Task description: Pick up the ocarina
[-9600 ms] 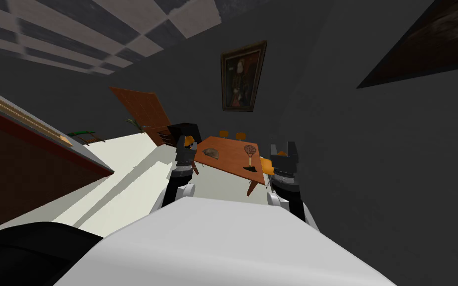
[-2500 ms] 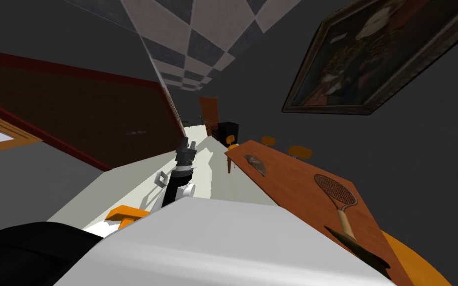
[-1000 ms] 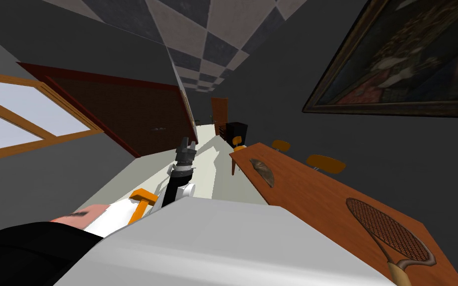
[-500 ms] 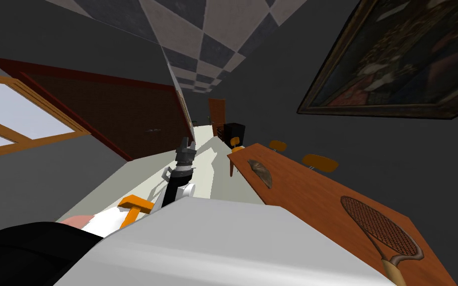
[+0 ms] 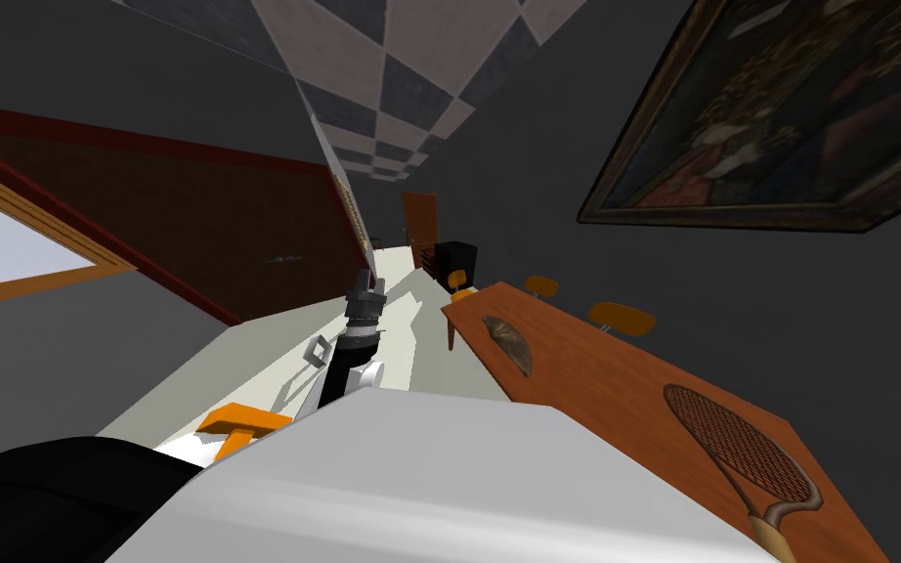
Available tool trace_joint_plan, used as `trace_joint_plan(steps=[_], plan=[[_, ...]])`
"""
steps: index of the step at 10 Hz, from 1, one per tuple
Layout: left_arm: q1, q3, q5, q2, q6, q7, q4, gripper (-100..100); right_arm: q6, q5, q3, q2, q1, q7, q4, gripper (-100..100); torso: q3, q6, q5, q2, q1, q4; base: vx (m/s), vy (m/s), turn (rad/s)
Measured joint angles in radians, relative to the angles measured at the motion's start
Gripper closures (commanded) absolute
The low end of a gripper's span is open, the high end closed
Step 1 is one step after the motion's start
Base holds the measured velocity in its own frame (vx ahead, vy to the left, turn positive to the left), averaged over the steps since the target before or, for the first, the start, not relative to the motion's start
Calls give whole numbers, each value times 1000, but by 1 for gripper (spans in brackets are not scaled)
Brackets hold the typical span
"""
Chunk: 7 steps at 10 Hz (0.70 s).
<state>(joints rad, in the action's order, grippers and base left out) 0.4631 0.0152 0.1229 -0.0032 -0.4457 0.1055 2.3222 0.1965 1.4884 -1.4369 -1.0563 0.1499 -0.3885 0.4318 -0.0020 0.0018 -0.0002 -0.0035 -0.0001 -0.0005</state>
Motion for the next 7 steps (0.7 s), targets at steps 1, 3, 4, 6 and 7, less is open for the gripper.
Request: trace_joint_plan(steps=[1,3,4,6,7], plan=[[0,0,0,0,0,0,0,0,-7,13,-12,-2,0,-24,7,-100,1,0,0,1,1,0,79,-41,-96],[0,0,0,0,0,0,0,0,-28,-6,9,24,19,19,-24,-100,0,0,0,0,-1,0,57,-21,-40],[0,0,0,0,0,0,0,0,-35,11,-7,19,17,-5,-14,-100,1,0,0,1,1,0,9,-1,6],[0,0,0,0,0,0,0,0,-36,13,-10,19,18,-12,-12,100,2,-1,1,4,1,1,0,0,0],[0,0,0,0,0,0,0,0,-35,13,-9,19,18,-13,-12,100,2,-2,0,4,1,1,0,0,0]])
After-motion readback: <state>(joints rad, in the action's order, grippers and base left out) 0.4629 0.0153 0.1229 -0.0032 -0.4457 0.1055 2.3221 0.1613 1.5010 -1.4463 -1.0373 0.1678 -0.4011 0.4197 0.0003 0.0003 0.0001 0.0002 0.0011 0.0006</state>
